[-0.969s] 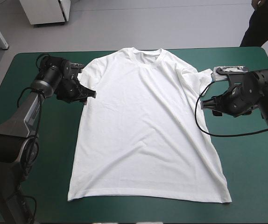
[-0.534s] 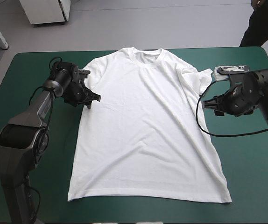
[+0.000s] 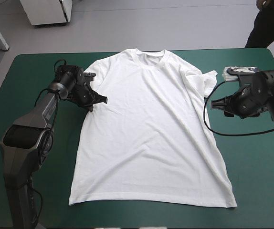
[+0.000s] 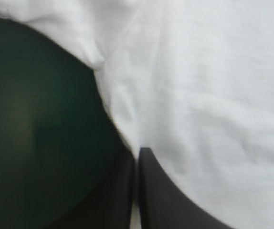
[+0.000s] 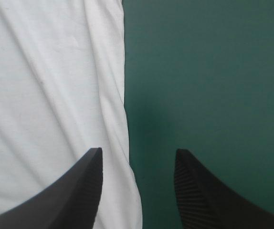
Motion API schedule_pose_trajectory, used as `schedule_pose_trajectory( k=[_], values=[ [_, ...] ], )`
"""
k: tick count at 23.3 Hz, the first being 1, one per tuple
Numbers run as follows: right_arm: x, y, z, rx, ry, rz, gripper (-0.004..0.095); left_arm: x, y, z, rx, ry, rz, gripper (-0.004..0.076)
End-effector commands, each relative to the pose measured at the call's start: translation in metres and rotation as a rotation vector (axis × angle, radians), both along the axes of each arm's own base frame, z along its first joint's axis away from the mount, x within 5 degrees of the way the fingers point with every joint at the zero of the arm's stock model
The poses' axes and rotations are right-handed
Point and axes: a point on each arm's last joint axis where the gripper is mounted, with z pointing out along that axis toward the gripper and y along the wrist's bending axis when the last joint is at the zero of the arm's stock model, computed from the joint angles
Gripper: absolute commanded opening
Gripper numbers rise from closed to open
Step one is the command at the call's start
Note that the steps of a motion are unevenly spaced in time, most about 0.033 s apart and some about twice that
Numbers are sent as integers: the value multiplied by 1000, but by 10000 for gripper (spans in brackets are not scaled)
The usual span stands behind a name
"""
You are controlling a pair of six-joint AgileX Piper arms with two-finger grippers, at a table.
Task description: Fold the cloth
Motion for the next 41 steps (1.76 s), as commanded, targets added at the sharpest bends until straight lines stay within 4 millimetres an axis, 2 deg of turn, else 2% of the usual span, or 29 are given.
schedule_pose_trajectory(
  k=[1, 2, 5, 11, 16, 23, 32, 35, 39, 41],
  values=[
    [9, -22, 14, 89, -75, -91, 444, 0, 3, 19, 20, -65, -3, -22],
    [20, -33, 11, 122, -77, -106, 443, 0, 2, 19, 11, -65, -1, -22],
    [51, -37, 2, 165, -79, -82, 448, 0, 1, 19, 1, -67, 1, -22],
    [105, -3, -39, 127, -4, 26, 447, 0, 1, 19, -8, -67, 3, -22],
    [127, 8, -58, 106, -34, 46, 447, 0, 0, 19, -12, -66, 4, -22],
    [142, 9, -85, 94, 8, 45, 446, 2, -2, 19, -33, -84, 9, -22],
    [155, 33, -110, 64, 25, 84, 444, 1, -1, 19, -32, -78, 8, -22],
    [158, 32, -127, 44, 84, 76, 408, 1, -1, 19, -31, -75, 8, -22],
    [162, 33, -141, 41, 119, 75, 393, 1, -2, 19, -32, -79, 8, -22],
    [161, 33, -145, 39, 150, 75, 292, 1, -2, 19, -32, -81, 8, -22]
  ],
)
